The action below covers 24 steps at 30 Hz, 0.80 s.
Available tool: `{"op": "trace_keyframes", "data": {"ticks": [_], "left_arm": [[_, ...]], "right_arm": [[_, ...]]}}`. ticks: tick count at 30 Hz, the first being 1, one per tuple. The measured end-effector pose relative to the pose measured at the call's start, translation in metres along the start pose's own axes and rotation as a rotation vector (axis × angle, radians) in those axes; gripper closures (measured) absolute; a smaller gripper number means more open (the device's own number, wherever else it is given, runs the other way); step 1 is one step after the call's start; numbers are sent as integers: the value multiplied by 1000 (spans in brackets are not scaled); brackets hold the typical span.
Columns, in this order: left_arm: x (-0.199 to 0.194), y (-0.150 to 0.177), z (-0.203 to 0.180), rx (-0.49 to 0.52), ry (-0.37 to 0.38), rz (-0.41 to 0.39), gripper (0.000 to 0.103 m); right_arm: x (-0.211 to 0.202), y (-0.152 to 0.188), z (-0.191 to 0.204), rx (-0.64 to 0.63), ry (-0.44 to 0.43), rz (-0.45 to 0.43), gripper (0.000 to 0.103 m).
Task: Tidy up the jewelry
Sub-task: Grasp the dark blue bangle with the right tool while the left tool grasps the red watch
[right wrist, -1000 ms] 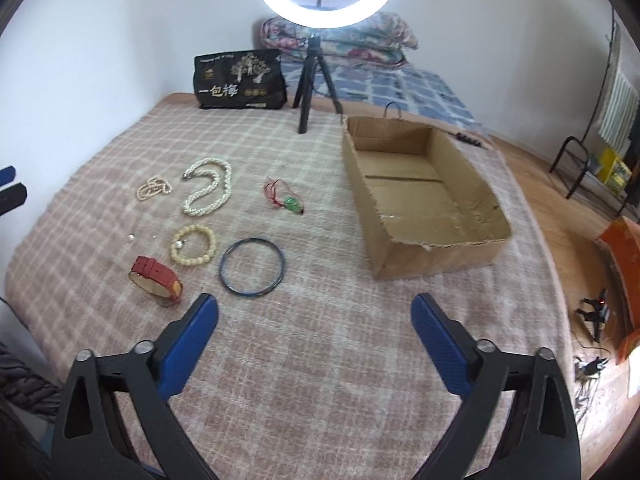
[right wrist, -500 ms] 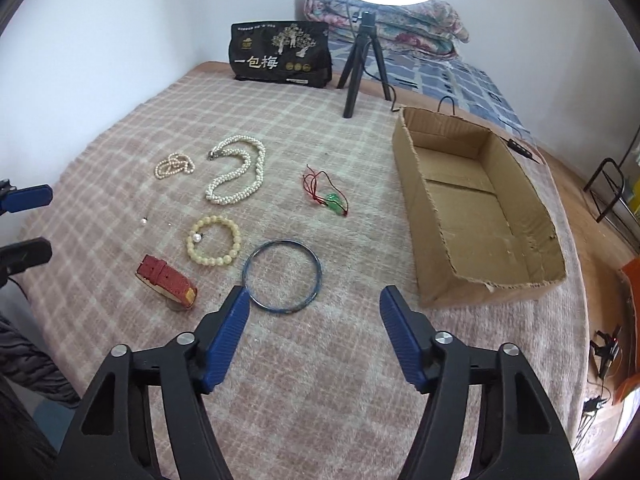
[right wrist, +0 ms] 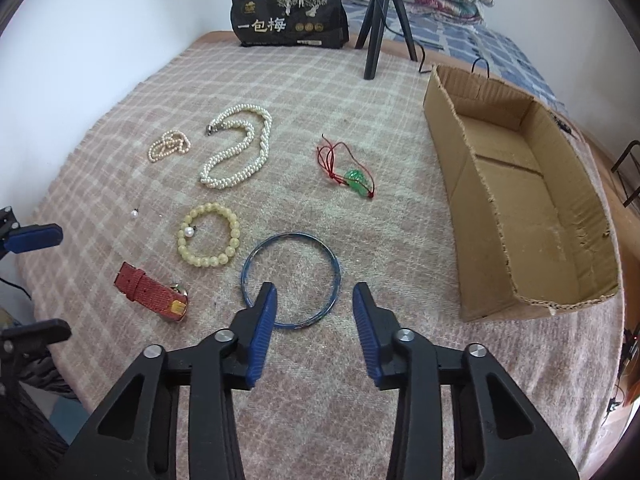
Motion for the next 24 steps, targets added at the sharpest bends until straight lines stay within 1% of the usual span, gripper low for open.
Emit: {"op": "trace_keyframes", "data": {"ticks": [2, 8, 12, 18, 20, 24], "left_arm": [[8, -1, 3, -5, 10, 20, 41], [27, -1, 7, 23, 45, 81, 41], [36, -2, 9, 18, 69, 95, 41], [47, -10, 16, 25, 77, 101, 41], [51, -10, 17, 39, 70, 109, 41], [58, -9, 18, 39, 84, 121, 41]], "right_arm": [[6, 0, 1, 4, -18, 20, 72], [16, -1, 2, 2, -31, 43, 74], [24, -3, 1, 16, -32, 62, 76], [32, -5, -1, 29, -15, 77, 76], [35, -5, -1, 35, -14, 83, 76], [40, -5, -5, 53, -17, 96, 76]]}}
Point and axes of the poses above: each gripper's, at about its wrist camera, not at the fingertips, and x roughly the way its jaws point, z to its left, y to its underside, the point moved 6 cm from there along x, roughly the way its jaws point, and after that the axes turned 14 degrees about y, right-handed, at the moved point
